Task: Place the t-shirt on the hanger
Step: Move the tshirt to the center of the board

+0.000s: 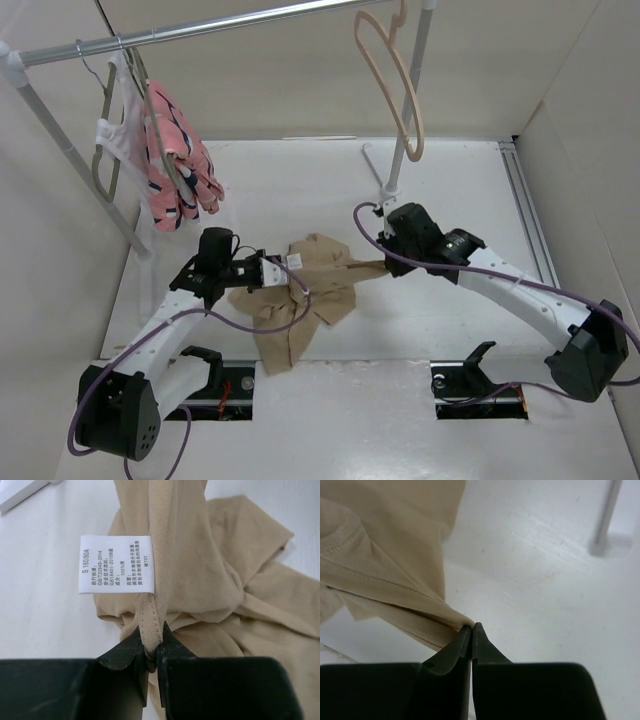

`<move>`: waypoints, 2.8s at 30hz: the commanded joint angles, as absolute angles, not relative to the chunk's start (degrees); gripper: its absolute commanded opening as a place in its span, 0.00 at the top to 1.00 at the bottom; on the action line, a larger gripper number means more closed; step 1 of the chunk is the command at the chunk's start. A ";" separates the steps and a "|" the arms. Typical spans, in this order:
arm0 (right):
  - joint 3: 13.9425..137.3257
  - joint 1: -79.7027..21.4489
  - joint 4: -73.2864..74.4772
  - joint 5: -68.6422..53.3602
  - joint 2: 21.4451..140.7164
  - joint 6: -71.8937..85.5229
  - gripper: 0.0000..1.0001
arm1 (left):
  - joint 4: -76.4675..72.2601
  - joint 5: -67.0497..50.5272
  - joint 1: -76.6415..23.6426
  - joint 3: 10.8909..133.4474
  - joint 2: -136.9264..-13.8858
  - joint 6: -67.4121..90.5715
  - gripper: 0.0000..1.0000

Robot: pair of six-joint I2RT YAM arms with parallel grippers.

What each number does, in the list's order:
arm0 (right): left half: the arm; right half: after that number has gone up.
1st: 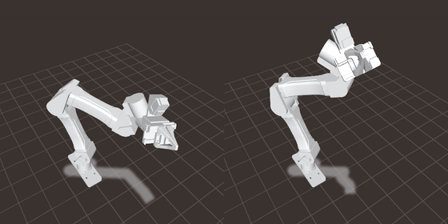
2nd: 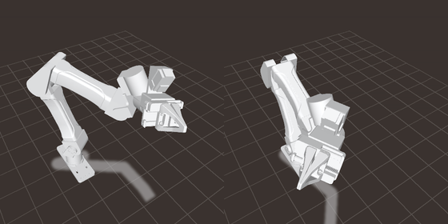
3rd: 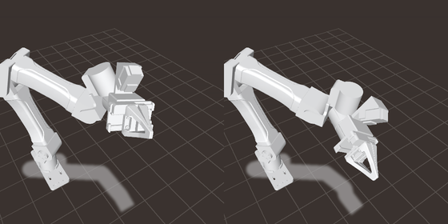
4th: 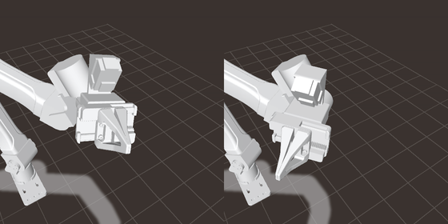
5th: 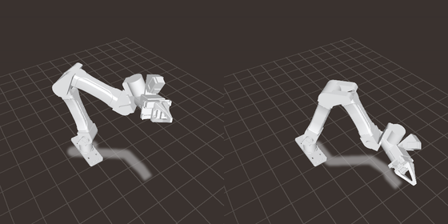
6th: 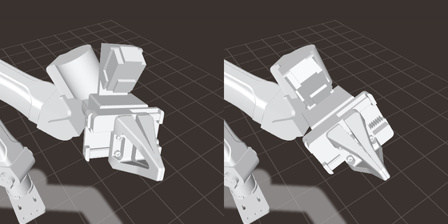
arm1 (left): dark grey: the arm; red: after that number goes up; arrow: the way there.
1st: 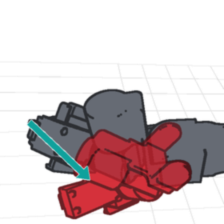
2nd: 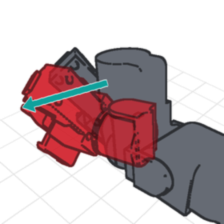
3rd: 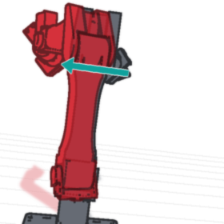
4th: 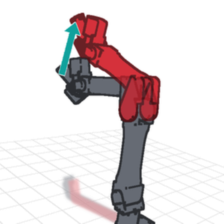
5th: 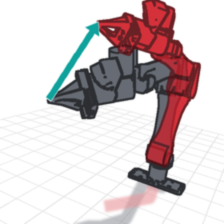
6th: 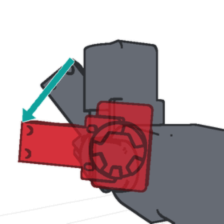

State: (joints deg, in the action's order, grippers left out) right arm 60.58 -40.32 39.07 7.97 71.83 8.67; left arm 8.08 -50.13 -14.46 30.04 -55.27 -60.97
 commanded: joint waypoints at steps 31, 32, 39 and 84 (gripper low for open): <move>71.90 -52.65 31.74 -23.02 92.28 -30.06 0.42 | 22.86 -50.63 -13.89 34.54 -54.58 -84.12 1.00; 70.76 -52.65 30.16 -23.03 92.29 -30.06 0.42 | 22.85 -50.63 -13.89 34.54 -54.06 -82.81 1.00; 69.70 -52.65 25.58 -18.29 98.79 -25.41 0.82 | 21.53 -51.15 -13.89 34.54 -54.05 -79.46 1.00; 122.78 -51.59 35.43 17.75 99.76 -4.22 1.00 | -1.12 -57.59 -14.41 36.57 -55.02 -37.38 0.03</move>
